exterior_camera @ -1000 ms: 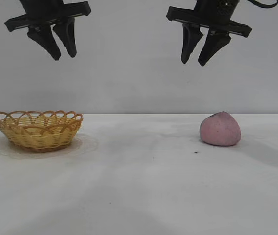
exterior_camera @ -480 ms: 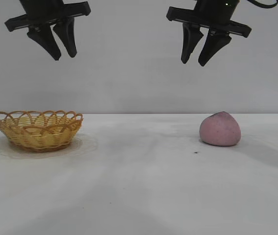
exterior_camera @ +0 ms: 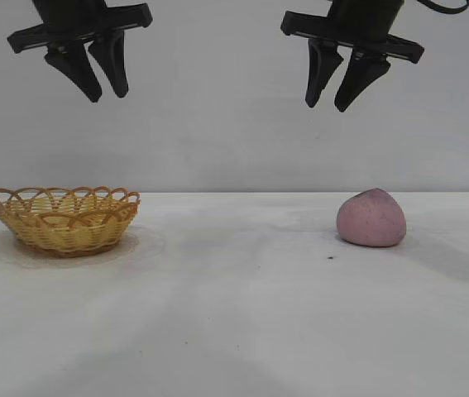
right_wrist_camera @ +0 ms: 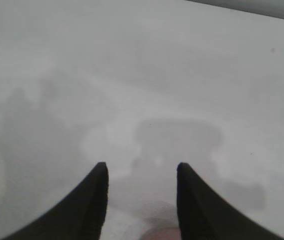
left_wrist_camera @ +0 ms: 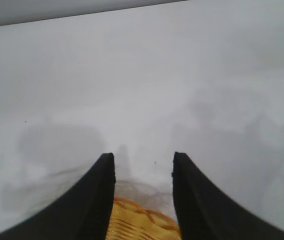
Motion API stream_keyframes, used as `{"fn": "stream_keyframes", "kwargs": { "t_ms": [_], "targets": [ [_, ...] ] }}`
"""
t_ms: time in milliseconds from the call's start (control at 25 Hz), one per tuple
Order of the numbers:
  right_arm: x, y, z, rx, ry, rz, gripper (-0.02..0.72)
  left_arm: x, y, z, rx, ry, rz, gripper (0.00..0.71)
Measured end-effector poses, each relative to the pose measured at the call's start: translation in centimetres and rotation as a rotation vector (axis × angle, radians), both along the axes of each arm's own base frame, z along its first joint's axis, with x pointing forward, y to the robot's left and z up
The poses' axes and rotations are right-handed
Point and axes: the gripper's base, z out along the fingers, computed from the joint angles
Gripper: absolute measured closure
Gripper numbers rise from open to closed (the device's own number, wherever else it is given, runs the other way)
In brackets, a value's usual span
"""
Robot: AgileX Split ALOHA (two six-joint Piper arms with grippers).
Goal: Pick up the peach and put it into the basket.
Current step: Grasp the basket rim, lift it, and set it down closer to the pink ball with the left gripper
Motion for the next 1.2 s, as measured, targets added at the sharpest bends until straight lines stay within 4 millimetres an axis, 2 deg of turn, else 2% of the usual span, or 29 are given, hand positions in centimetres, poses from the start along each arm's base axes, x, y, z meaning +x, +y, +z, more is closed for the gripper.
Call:
{"fn": "stream_keyframes", "kwargs": {
  "t_ms": [440,600,760,840,1040,1200],
  "targets": [
    [0.0,0.0,0.0,-0.001,-0.001,0.002,0.390,0.0,0.0,0.0,0.009,0.000,-0.003,0.441],
    [-0.1,0.0,0.0,-0.003,0.006,0.003,0.390,-0.4,1.5,-0.5,0.151,0.075,-0.018,0.441],
    [-0.1,0.0,0.0,-0.003,0.007,0.004,0.390,0.0,5.3,-2.9,0.208,0.215,0.044,0.441],
    [-0.1,0.0,-0.1,-0.006,0.010,0.008,0.390,0.2,6.4,-4.3,0.226,0.268,0.042,0.441],
    [-0.1,0.0,-0.1,-0.007,0.013,0.012,0.390,0.6,6.5,-7.1,0.242,0.327,-0.007,0.441],
    [-0.1,0.0,-0.1,-0.011,0.009,0.022,0.390,0.9,6.3,-10.1,0.238,0.389,-0.036,0.441]
  ]
}}
